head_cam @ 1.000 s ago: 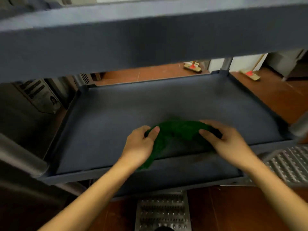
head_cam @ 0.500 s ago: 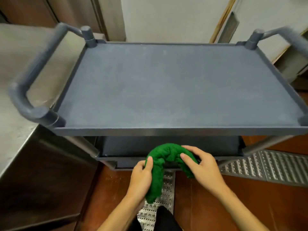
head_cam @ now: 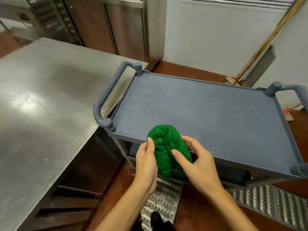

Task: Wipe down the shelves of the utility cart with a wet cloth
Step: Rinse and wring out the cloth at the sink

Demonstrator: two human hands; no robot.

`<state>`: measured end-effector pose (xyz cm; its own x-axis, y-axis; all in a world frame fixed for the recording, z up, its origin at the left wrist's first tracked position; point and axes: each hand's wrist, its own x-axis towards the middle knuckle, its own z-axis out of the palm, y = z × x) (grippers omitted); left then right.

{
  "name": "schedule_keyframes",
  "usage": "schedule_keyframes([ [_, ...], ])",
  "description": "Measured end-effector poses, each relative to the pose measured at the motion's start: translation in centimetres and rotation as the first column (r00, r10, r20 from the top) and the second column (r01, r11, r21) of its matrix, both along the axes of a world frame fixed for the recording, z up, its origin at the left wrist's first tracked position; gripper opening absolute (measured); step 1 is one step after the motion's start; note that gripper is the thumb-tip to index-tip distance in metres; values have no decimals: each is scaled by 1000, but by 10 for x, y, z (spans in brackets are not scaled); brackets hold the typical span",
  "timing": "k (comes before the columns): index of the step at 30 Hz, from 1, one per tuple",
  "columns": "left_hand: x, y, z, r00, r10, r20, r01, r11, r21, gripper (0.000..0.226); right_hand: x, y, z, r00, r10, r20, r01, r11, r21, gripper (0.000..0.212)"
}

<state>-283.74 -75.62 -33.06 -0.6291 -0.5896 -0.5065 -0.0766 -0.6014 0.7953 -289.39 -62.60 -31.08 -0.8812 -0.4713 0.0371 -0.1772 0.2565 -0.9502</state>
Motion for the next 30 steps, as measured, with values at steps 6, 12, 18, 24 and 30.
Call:
schedule_keyframes([
  [6, 35, -24, 40, 974, 136, -184, -118, 987, 106, 53, 15, -32, 45, 975, 219, -46, -221, 974, -46, 37],
  [12, 90, -46, 75, 931, 199, -305, -207, 978, 6, 74, 55, -78, 69, 874, 475, -104, -483, 873, -64, 54],
  [18, 167, -62, 101, 898, 357, -258, -409, 892, -190, 80, 118, -116, 88, 653, 740, -160, -756, 647, -98, 68],
  [24, 274, -72, 108, 785, 570, -241, -616, 757, -218, 69, 196, -143, 97, 342, 940, -21, -926, 333, -177, 72],
  [30, 394, -55, 110, 653, 719, -238, -757, 613, -224, 67, 311, -149, 101, 290, 957, -29, -927, 273, -257, 59],
])
